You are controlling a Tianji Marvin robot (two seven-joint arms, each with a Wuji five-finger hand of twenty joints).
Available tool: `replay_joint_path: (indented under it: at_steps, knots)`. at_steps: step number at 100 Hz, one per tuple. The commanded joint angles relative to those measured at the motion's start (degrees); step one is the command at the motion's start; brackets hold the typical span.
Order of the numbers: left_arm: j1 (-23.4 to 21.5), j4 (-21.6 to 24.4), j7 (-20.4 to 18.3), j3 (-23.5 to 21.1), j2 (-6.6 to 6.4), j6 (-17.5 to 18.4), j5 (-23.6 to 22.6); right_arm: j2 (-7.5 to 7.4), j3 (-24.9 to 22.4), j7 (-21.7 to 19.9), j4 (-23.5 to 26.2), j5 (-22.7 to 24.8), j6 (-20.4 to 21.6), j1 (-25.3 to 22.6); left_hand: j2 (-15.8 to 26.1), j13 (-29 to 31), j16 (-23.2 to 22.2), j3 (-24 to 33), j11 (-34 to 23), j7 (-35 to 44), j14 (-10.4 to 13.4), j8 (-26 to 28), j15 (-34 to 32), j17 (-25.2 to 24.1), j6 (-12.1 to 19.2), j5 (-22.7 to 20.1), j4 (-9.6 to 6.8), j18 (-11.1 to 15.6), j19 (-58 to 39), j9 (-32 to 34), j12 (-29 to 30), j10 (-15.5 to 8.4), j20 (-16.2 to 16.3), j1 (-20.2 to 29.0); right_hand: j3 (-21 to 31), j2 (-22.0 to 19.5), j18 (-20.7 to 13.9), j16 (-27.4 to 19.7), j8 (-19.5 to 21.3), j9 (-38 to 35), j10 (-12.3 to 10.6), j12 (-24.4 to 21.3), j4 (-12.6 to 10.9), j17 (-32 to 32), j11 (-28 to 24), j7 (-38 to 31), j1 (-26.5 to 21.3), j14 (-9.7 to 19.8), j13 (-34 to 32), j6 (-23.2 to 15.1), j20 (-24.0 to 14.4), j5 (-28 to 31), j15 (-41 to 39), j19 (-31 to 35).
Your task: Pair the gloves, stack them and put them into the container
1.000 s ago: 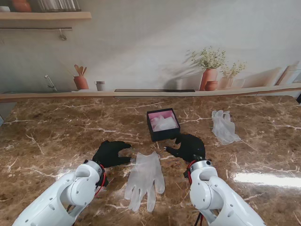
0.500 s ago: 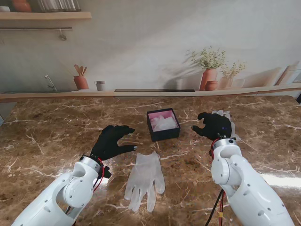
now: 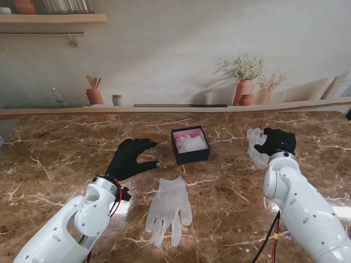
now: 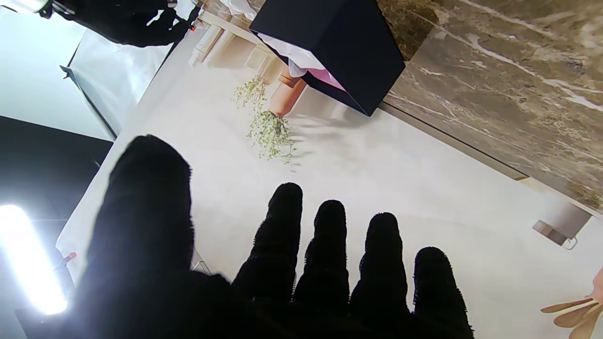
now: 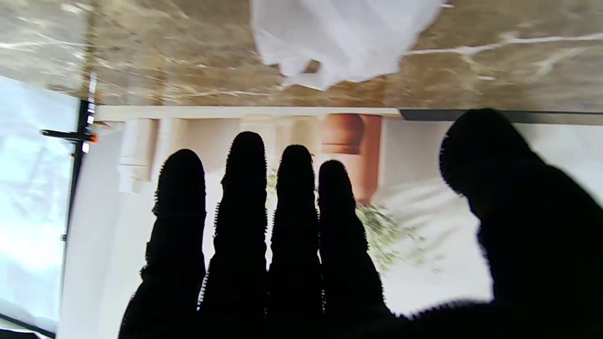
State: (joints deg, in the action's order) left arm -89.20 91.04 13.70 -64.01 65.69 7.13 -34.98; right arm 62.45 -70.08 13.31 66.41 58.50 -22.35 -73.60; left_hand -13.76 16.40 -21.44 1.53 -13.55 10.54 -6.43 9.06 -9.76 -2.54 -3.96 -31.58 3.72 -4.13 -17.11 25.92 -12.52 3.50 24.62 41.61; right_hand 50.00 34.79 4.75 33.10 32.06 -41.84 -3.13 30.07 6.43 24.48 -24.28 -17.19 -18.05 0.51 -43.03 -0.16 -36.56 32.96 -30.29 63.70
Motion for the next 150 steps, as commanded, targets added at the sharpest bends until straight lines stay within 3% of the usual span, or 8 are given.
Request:
replay_joint_path:
  at_steps: [1, 27, 51, 78, 82, 89, 112, 150]
  knots:
    - [-0.11, -0.09, 0.09, -0.08, 0.19, -0.06, 0.11, -0.58, 0.21, -2.43, -1.43, -1.15, -1.35, 1.31, 2.42, -1.86, 0.87, -2.14, 1.51, 0.24, 3.02, 0.2, 2.08, -0.51, 1.48, -0.53, -1.62, 0.96, 2.39, -0.27, 0.83, -1.29, -0.69, 1.78, -1.05, -1.0, -0.83, -0.91, -1.08, 2.92, 0.65, -1.3, -0.66, -1.63, 0.0, 1.55, -0.51, 0.19, 2.68, 1.68, 0.57, -2.99, -0.28, -1.05]
    - [-0.55, 0.51, -0.75, -0.54, 0.05, -0.38, 0.31, 0.35, 8.24, -0.69, -16.68, -8.93, -4.39, 11.14, 2.38, -1.77, 0.95, -2.16, 1.55, 0.3, 3.38, 0.31, 2.22, -0.52, 1.44, -0.66, -1.6, 1.05, 3.0, -0.08, 0.84, -1.42, -0.61, 2.11, -3.4, -2.97, -1.35, 0.65, -3.03, 9.9, 1.37, 0.36, -0.8, -2.35, -4.44, 5.23, -0.26, 0.77, 4.4, 7.0, -0.26, -11.38, -4.19, -1.32]
    - [-0.8, 0.87, -1.06, -0.75, -0.01, -0.97, 0.28, 3.22, 15.61, 3.2, -31.62, -19.38, -4.21, 20.24, 2.52, -1.59, 1.06, -2.16, 1.59, 0.59, 3.6, 0.51, 2.34, -0.52, 1.58, -1.29, -1.58, 0.97, 3.44, 0.19, 0.87, -1.48, -0.52, 2.29, -4.31, -2.92, -1.59, 9.08, -4.75, 7.57, -2.95, 13.18, -0.63, -0.62, -19.26, 5.18, -0.87, 2.82, 3.15, 7.87, -1.48, -14.43, -17.85, 1.5]
    - [-0.81, 0.87, -1.22, -0.78, -0.03, -1.04, 0.33, 7.37, 20.09, 4.8, -44.6, -30.06, 1.98, 26.58, 3.01, -1.42, 1.14, -2.21, 1.74, 1.0, 3.57, 0.88, 2.44, -0.64, 1.93, -1.86, -1.55, 0.38, 3.76, 0.36, 0.95, -1.43, -0.32, 2.22, 7.92, 3.77, -2.77, 12.92, 0.06, 7.13, -4.7, 22.05, 1.32, -6.4, -18.63, -9.32, -5.3, 3.53, 14.65, -8.63, -2.53, 8.29, -18.26, -0.82]
    - [-0.83, 0.87, -1.21, -0.79, -0.02, -1.08, 0.33, 7.78, 20.74, 5.84, -45.95, -30.56, 3.29, 26.92, 3.06, -1.36, 1.14, -2.19, 1.75, 1.05, 3.56, 0.93, 2.43, -0.63, 1.92, -1.95, -1.56, 0.34, 3.79, 0.41, 0.95, -1.34, -0.28, 2.28, 7.72, 4.61, -3.26, 12.23, -5.83, 7.07, -4.72, 21.56, 8.19, -6.84, -17.14, -24.51, -8.82, 3.88, 16.19, -13.97, -4.7, 11.33, -17.85, -1.43]
    - [-0.85, 0.89, -1.2, -0.78, -0.01, -1.12, 0.44, 7.93, 20.9, 7.56, -46.7, -30.75, 6.21, 26.77, 3.2, -1.29, 1.13, -2.2, 1.75, 1.08, 3.45, 0.99, 2.42, -0.67, 1.89, -2.01, -1.55, 0.19, 3.86, 0.45, 0.96, -1.29, -0.22, 2.3, 10.13, 3.49, -4.05, 11.39, -6.7, 5.49, -4.61, 18.91, 9.95, -6.78, -14.19, -35.54, -10.73, 4.56, 16.52, -19.09, -5.77, 17.65, -17.04, -0.69]
    - [-0.86, 0.92, -1.63, -0.69, -0.07, -0.94, 0.65, 4.59, 10.58, 10.18, -33.74, -23.99, 12.91, 18.19, 3.67, -1.21, 1.04, -2.19, 1.71, 1.1, 3.08, 1.16, 2.36, -0.72, 1.93, -2.06, -1.56, -0.31, 4.07, 0.63, 0.94, -1.03, 0.05, 2.44, 10.28, -1.57, -3.87, 6.68, 10.75, -0.97, -4.66, 14.15, 10.23, -5.29, -11.72, -32.43, -11.9, 4.53, 11.68, -21.03, -7.26, 17.07, -12.66, 0.44]
    - [-1.94, 2.63, -2.54, -1.25, -0.47, -0.4, -0.43, 3.9, -9.21, 7.45, 0.91, -21.37, 19.15, -3.79, 3.35, -0.76, 0.81, -2.08, 1.42, 1.68, 2.54, 1.64, 2.15, -0.75, 2.29, -2.77, -1.57, -1.43, 3.7, 1.27, 0.78, -0.4, 0.93, 3.42, 10.94, -0.93, 1.0, 1.18, 11.7, -22.95, -1.8, 7.32, 10.16, 8.38, -2.35, -32.81, -12.82, -0.19, -12.35, -17.92, -6.5, 17.07, -7.09, 7.24]
